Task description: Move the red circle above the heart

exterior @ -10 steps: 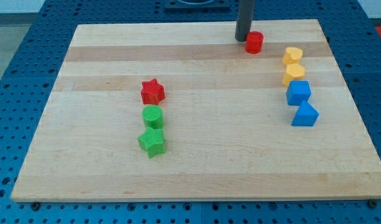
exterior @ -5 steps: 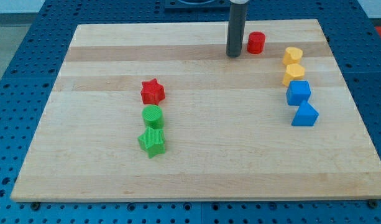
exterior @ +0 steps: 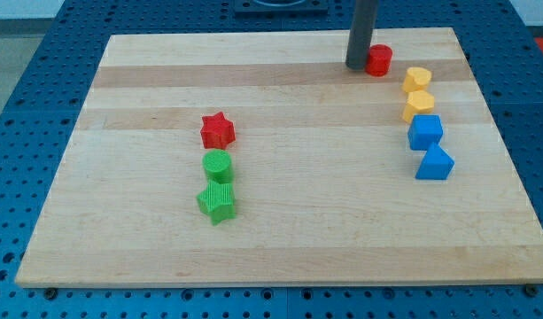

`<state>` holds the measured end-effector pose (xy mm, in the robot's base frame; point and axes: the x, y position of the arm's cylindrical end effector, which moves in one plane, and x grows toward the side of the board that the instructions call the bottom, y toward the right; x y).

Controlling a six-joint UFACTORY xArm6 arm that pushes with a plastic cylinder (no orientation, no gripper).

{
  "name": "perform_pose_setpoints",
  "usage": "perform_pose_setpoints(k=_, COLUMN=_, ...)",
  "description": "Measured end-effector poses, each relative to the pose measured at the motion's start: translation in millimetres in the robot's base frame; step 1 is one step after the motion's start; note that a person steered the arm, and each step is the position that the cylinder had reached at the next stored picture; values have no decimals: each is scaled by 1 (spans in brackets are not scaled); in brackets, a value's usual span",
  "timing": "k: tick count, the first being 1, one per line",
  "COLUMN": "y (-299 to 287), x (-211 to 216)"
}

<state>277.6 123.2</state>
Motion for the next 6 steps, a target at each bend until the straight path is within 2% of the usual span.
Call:
perform_pose_setpoints(k=4, y=55, x=0)
perform_pose_setpoints(k=6, y=57, x=3)
